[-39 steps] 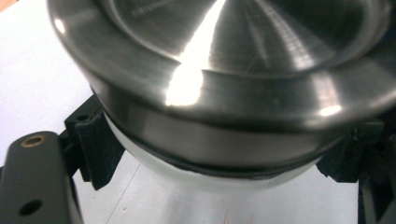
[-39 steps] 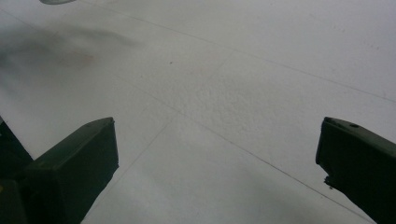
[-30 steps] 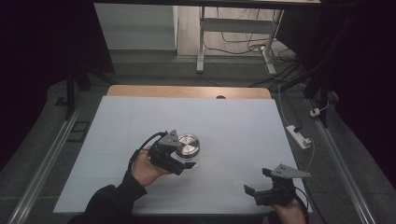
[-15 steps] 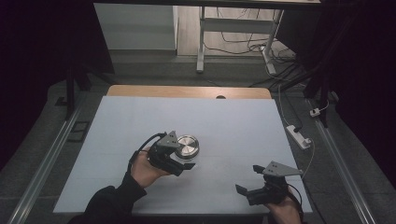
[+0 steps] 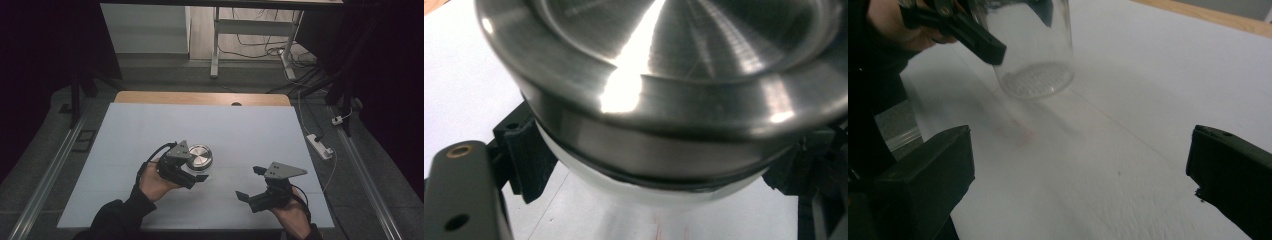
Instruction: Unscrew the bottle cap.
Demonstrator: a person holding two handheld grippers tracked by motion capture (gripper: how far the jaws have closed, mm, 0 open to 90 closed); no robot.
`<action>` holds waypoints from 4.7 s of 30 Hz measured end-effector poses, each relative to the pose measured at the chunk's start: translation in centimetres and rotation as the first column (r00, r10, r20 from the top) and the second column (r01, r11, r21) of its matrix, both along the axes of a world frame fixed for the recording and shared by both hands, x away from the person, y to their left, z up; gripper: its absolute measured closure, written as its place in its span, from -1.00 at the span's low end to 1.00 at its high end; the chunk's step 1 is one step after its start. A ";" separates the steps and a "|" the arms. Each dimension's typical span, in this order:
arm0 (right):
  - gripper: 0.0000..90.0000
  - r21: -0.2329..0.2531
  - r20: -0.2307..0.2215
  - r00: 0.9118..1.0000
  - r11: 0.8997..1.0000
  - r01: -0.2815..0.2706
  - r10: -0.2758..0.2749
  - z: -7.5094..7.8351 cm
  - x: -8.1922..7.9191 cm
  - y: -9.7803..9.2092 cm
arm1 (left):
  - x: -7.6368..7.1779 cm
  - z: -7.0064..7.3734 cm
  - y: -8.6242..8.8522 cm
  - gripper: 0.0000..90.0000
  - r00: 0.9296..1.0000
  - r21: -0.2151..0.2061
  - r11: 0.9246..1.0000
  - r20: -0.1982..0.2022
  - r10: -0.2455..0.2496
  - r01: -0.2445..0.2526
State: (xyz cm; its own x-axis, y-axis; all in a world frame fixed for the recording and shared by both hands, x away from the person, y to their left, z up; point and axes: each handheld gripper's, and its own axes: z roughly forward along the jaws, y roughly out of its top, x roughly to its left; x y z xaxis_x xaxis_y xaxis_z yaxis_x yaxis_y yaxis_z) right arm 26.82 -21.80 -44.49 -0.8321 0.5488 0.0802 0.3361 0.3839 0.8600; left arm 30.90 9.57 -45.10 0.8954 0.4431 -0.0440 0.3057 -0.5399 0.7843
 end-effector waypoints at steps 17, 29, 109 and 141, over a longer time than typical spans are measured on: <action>-1.00 -0.016 0.001 0.998 0.998 -0.057 0.057 2.4 2.2 4.9 | -0.2 -0.2 -0.2 -0.65 1.000 0.004 1.000 -0.001 0.004 -0.004; -1.00 -0.046 0.006 0.996 0.995 -0.090 0.090 3.6 3.7 9.2 | -0.2 -0.4 -0.5 -0.65 1.000 0.010 1.000 -0.003 0.016 -0.016; -0.86 -0.010 0.055 0.955 0.957 -0.291 0.291 6.1 5.3 9.9 | -0.6 0.5 0.4 -0.65 0.998 -0.019 0.998 0.009 -0.060 0.060; -0.91 0.022 0.042 0.925 0.926 -0.378 0.377 5.5 5.4 9.8 | -0.8 0.6 0.4 -0.65 0.996 -0.022 0.995 0.000 -0.094 0.094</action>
State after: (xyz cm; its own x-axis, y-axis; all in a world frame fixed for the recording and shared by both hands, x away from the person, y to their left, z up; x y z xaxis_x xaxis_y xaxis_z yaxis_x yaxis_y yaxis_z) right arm 32.26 -12.01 -38.96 -0.9798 0.1915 0.0572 0.1396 0.4510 0.8815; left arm 30.10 9.96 -44.52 0.9331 0.3557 -0.0533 0.2547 -0.5489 0.7961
